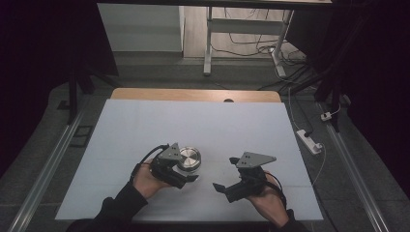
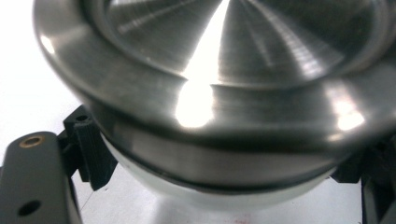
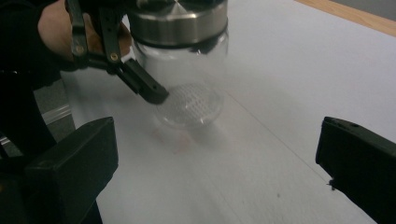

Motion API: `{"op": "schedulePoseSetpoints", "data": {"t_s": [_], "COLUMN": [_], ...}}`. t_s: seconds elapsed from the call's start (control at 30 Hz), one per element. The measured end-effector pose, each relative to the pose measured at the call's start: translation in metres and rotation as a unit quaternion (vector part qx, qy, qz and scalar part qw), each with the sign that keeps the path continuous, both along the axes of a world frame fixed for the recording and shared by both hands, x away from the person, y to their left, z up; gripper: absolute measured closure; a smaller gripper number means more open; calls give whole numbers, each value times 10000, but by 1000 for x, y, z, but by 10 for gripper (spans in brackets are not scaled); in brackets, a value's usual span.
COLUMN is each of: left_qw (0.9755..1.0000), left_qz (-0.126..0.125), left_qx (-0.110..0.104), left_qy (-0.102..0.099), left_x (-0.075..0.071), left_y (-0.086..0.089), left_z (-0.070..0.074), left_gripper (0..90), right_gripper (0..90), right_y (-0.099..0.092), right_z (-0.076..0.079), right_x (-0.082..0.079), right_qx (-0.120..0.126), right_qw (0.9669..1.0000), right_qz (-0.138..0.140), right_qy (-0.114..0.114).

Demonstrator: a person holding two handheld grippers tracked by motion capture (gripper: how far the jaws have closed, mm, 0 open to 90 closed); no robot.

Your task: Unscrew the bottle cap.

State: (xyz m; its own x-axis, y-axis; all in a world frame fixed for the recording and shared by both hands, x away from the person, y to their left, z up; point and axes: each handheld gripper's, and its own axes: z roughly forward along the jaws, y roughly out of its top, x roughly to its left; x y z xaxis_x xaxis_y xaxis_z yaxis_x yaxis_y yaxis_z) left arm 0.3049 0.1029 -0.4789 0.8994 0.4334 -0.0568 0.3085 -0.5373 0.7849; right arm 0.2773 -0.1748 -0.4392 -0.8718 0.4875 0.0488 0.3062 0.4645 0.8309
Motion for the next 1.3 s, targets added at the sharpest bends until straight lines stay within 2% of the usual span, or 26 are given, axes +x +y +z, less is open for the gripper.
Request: {"op": "schedulePoseSetpoints", "data": {"t_s": [0.13,0.43,0.53,0.77,0.9,1.0,1.13,1.2,1.23,1.27,1.3], "left_qw": [10000,9999,9999,9999,9999,9999,9999,9999,9999,10000,9999], "left_qz": [56,106,111,121,133,127,109,78,78,59,-66], "left_qx": [-8,6,19,22,43,77,52,60,60,42,74], "left_qy": [14,25,16,17,34,33,37,48,48,56,23], "left_x": [1,2,2,2,1,1,1,1,1,1,1], "left_y": [1,2,1,0,-2,-3,-4,-3,-3,-3,-2], "left_z": [-1,-2,-2,-2,-3,-3,-3,-2,-2,-3,-2], "left_gripper": [154,154,154,154,154,154,154,154,154,154,154], "right_gripper": [0,0,0,0,0,2,72,156,156,177,178], "right_y": [11,42,50,69,81,90,98,98,98,98,98], "right_z": [4,14,14,14,14,13,11,11,11,11,11], "right_x": [6,18,22,33,37,39,40,40,40,39,38], "right_qx": [49,-115,-203,-224,-191,-257,-354,-322,-322,-331,-355], "right_qw": [9999,9998,9997,9995,9996,9995,9992,9990,9990,9986,9982], "right_qz": [78,133,160,157,172,141,124,281,281,402,473], "right_qy": [75,-8,21,127,139,126,98,112,112,59,23]}}
